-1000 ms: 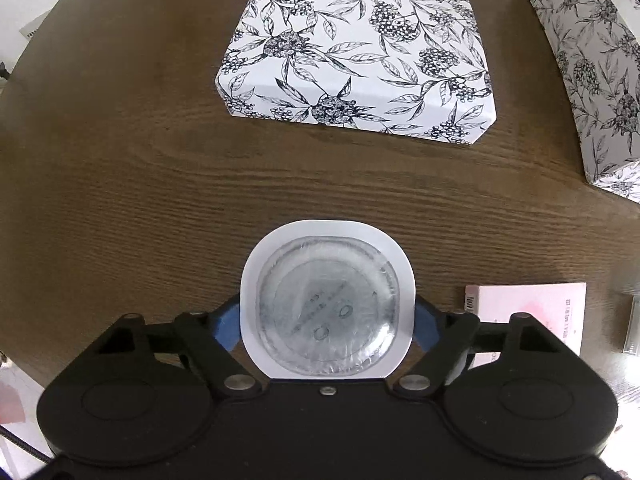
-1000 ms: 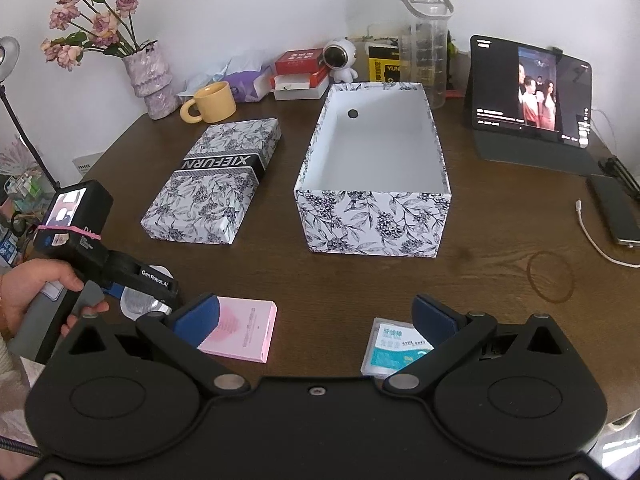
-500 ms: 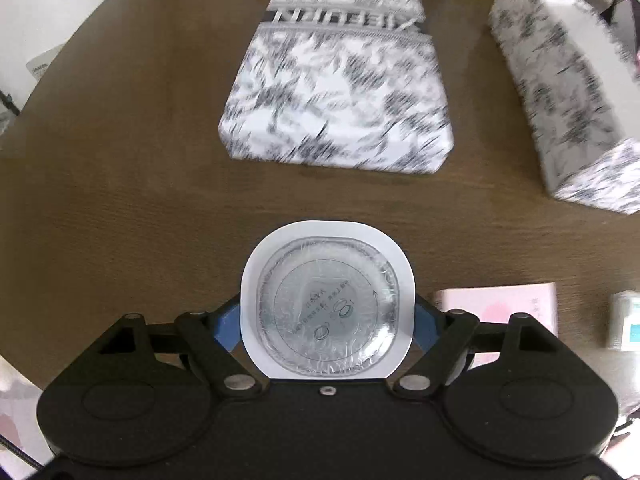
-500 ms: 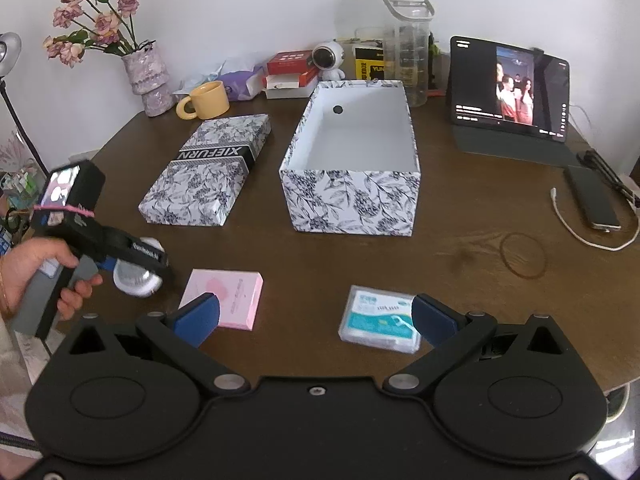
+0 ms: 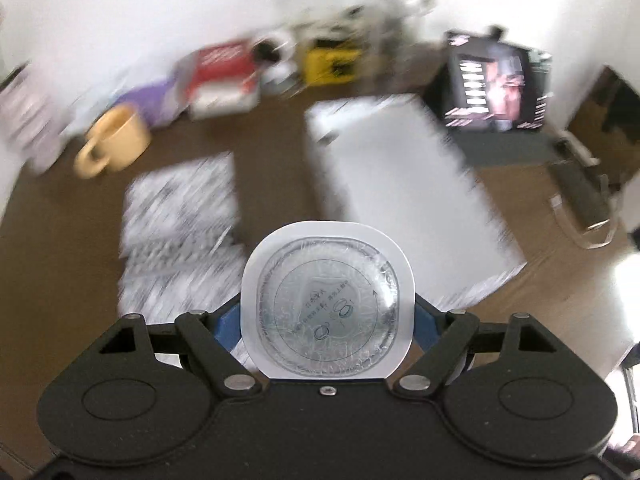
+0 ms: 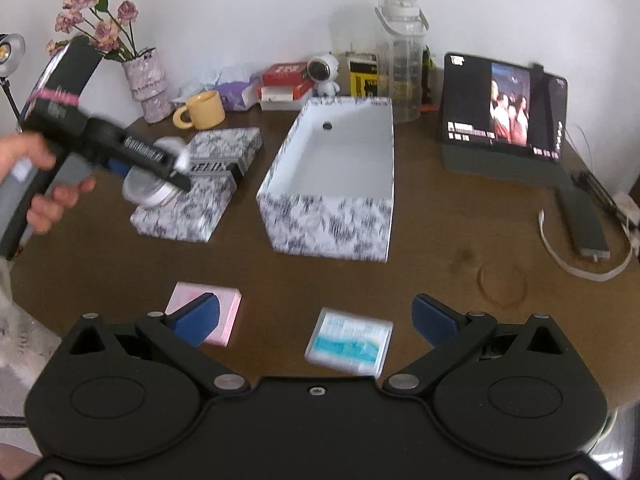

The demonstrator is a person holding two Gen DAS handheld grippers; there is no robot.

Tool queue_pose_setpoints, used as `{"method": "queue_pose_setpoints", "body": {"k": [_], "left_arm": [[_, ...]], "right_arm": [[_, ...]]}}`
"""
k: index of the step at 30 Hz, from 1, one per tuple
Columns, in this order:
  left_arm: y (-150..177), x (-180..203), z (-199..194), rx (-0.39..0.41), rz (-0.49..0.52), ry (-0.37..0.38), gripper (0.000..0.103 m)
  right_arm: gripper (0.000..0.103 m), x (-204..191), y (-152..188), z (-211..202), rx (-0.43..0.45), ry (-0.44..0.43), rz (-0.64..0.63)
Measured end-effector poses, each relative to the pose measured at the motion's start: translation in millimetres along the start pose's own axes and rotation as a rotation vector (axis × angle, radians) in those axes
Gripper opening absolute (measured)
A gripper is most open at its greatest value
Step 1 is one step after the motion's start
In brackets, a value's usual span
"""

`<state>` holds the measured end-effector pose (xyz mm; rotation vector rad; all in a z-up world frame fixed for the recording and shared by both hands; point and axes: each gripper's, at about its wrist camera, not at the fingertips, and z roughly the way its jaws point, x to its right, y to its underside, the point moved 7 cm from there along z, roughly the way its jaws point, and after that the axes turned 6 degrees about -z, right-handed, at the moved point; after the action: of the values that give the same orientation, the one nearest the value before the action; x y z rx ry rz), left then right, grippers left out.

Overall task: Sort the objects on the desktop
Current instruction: 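Lift the compact case with the left gripper over the open floral box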

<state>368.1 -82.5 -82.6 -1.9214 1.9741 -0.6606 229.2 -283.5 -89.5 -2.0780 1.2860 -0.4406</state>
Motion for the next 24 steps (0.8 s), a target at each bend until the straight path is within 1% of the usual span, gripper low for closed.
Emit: {"method": "queue_pose_setpoints", "body": {"k": [1, 3, 5, 7, 10, 13, 15, 18, 24], "left_arm": [[-14, 7, 6, 0.004, 0.020, 0.028, 0.080], [-45, 25, 21, 0.017, 0.068, 0.051, 0.080], [-69, 37, 41, 0.022, 0.121, 0.052, 0.080], [-90, 47, 68, 0.000, 0.154, 0.043, 0.080], [-109, 59, 113, -0.052, 0.211, 0.032, 0.080], [-118, 71, 156, -0.097, 0.277, -0.003, 0.080], [-119, 75, 183, -0.133, 0.310, -0.022, 0.080], [-118, 79, 210, -0.166, 0.361, -0.036, 0.080], [-108, 78, 240, -0.206, 0.433, -0.060, 0.080]], "right_arm": [[0.103, 4, -9, 4, 0.004, 0.004, -0.002], [0.103, 12, -28, 14, 0.013, 0.006, -0.007], [0.103, 21, -48, 26, 0.013, 0.002, -0.028], [0.103, 29, -66, 42, 0.008, 0.007, -0.052], [0.103, 42, -90, 69, -0.006, 0.012, -0.099], [0.103, 53, -106, 100, -0.034, 0.011, -0.138], [0.103, 59, -113, 117, -0.057, -0.002, -0.136], [0.103, 66, -120, 143, -0.087, -0.017, -0.122], [0.103, 71, -119, 180, -0.142, -0.041, -0.108]]}}
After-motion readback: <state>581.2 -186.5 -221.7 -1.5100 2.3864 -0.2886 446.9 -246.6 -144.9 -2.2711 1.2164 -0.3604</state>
